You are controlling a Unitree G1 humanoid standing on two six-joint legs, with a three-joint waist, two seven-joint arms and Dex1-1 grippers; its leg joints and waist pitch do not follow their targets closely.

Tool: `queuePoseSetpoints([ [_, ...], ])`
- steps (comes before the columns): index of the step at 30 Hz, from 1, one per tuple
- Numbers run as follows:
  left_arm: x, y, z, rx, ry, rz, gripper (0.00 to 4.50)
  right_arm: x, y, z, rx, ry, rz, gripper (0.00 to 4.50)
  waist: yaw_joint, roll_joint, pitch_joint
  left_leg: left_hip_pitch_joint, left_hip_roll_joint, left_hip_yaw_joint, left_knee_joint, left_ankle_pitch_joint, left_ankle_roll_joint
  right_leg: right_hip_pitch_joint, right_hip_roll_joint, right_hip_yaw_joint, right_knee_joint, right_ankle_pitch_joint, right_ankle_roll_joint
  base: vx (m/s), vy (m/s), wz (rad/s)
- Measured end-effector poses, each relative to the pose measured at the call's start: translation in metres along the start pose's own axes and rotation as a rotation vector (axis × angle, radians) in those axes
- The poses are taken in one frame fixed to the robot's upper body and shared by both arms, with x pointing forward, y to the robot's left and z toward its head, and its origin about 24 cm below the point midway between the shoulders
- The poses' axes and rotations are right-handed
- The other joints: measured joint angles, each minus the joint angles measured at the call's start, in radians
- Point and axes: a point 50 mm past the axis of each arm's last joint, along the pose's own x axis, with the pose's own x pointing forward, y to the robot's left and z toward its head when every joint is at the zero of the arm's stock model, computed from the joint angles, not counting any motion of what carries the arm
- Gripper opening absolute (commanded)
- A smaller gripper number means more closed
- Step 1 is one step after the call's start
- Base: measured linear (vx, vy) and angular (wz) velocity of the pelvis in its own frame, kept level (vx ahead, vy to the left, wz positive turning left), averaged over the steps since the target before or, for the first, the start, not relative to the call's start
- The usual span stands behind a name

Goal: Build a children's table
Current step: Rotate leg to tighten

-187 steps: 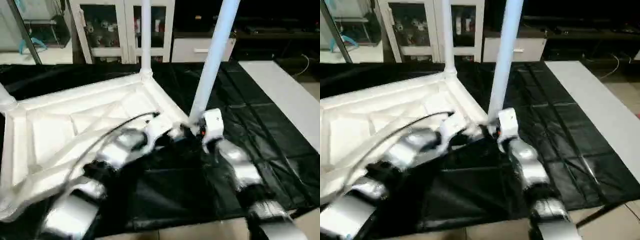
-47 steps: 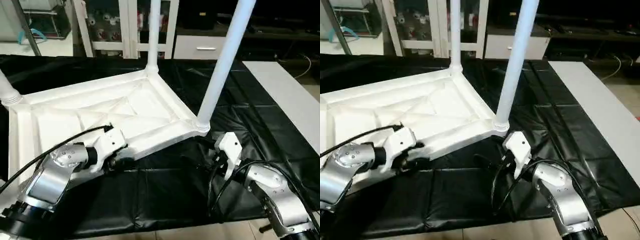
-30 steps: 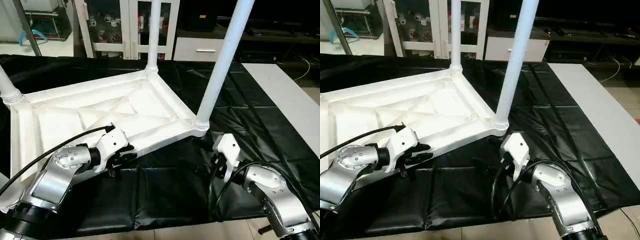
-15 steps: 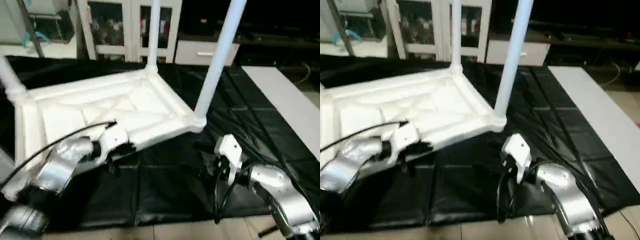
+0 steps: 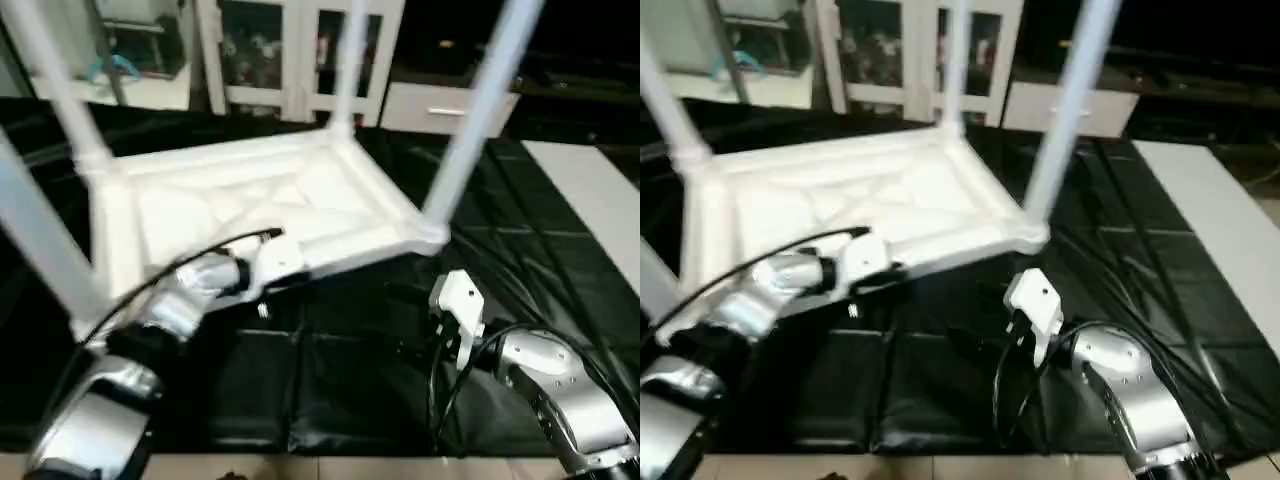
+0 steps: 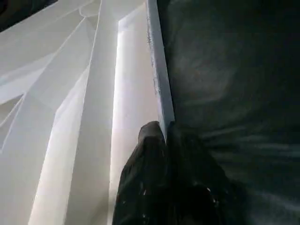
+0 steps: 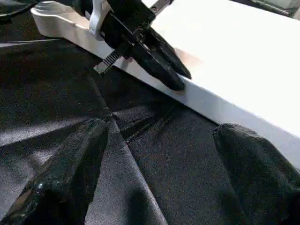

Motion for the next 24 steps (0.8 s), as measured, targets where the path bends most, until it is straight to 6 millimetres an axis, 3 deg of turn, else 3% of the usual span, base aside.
queuePoseSetpoints([
  [5, 0.020, -0.014, 0.015, 0.040, -0.096, -0.056, 0.00, -0.001, 0.000, -0.003, -0.007, -0.007, -0.004, 3.97, 0.018, 0.001, 0.000, 0.000, 0.000, 0.000, 0.000, 0.003, 0.003, 0.000, 0.000, 0.000, 0.000, 0.000, 0.000, 0.000, 0.000, 0.00],
  [8, 0.028, -0.022, 0.022, 0.054, -0.146, -0.079, 0.00, -0.001, -0.001, -0.008, 0.006, 0.004, -0.011, 3.97, 0.016, 0.002, 0.001, 0.000, 0.000, 0.000, 0.000, 0.003, 0.003, 0.000, 0.000, 0.000, 0.000, 0.001, 0.000, 0.000, 0.000, 0.00],
  [13, 0.039, -0.028, 0.030, 0.070, -0.197, -0.024, 0.00, -0.001, -0.002, -0.011, 0.006, 0.007, -0.017, 3.97, -0.005, 0.003, 0.003, -0.001, 0.001, 0.000, 0.000, 0.003, 0.002, -0.001, 0.001, -0.001, 0.001, 0.001, 0.000, 0.000, 0.000, 0.00],
  [15, 0.042, -0.017, 0.042, 0.083, -0.227, 0.061, 0.00, -0.001, -0.002, -0.011, 0.004, 0.007, -0.018, 3.97, -0.014, 0.000, 0.004, -0.001, 0.002, -0.001, 0.001, 0.003, 0.003, -0.001, 0.001, -0.002, 0.000, 0.001, 0.000, 0.000, 0.000, 0.00],
  [18, 0.036, 0.008, 0.061, 0.119, -0.261, 0.140, 0.41, -0.001, -0.002, -0.011, -0.003, 0.006, -0.018, 3.97, -0.028, 0.001, 0.003, 0.001, 0.001, -0.001, 0.001, 0.003, 0.002, 0.000, 0.001, -0.001, 0.000, 0.001, -0.001, 0.000, 0.000, 0.00],
  [20, 0.031, 0.014, 0.062, 0.038, -0.305, 0.199, 0.43, -0.001, -0.002, -0.011, -0.005, 0.003, -0.023, 3.97, -0.040, 0.002, 0.003, 0.001, 0.002, -0.001, 0.000, 0.003, 0.002, 0.000, 0.001, -0.001, 0.000, 0.001, 0.000, 0.000, 0.000, 0.00],
  [24, 0.023, 0.007, 0.052, -0.071, -0.377, 0.250, 0.77, 0.003, 0.000, -0.010, 0.002, -0.015, -0.044, 3.97, -0.044, 0.003, 0.003, 0.001, 0.002, -0.001, 0.000, 0.003, 0.003, 0.000, 0.002, -0.001, 0.000, 0.001, -0.001, 0.000, 0.000, 0.00],
])
